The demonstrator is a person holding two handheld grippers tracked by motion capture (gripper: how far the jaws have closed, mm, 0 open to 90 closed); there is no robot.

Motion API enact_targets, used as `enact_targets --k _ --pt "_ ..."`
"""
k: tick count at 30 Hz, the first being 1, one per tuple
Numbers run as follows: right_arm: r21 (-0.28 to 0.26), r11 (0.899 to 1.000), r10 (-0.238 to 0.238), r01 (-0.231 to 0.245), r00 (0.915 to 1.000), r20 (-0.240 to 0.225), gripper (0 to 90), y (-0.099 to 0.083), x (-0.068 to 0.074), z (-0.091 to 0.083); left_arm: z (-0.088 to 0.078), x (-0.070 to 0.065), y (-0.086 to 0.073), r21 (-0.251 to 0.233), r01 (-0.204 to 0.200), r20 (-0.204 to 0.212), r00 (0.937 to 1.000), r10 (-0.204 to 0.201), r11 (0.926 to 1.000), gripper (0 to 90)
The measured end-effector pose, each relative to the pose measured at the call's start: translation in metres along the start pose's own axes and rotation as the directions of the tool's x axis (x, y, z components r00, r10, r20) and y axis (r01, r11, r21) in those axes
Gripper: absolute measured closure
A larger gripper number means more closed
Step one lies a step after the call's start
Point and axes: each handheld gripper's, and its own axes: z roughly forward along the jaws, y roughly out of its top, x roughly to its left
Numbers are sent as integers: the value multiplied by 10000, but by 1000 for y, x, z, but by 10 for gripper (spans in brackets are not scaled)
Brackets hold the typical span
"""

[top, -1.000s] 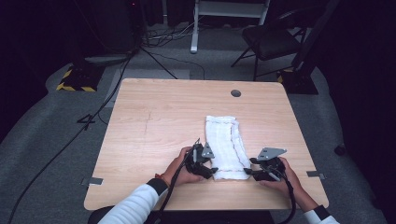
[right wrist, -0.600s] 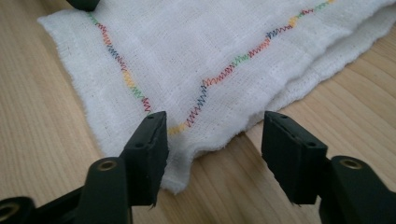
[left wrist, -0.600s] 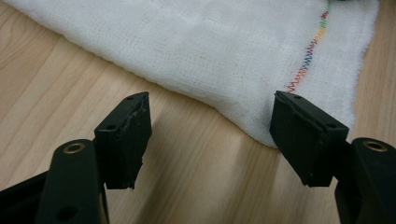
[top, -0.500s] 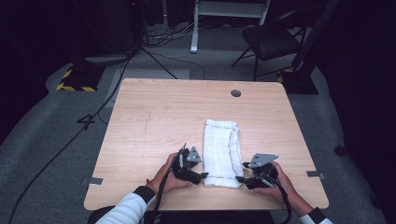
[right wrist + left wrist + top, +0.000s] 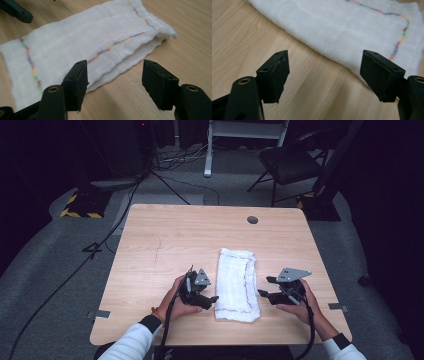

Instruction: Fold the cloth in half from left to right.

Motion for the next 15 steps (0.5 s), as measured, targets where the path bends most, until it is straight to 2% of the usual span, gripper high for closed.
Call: enact_targets --k 3,7,13,15 --pt "-49 9999 162 -162 9998 111 392 8 -12 6 3 9 9 -82 13 -84 10000 -13 10000 235" --pt "20 10000 33 -34 9991 412 400 21 -27 19 9 22 24 -106 -34 -361 9993 30 9999 222" --pt "82 9999 -117 110 9963 850 424 39 -46 43 27 41 45 -308 197 -467 9987 -212 9993 215" --pt "107 9999 83 -92 9965 826 427 44 -51 50 35 47 52 -266 280 -512 9983 -293 9993 211"
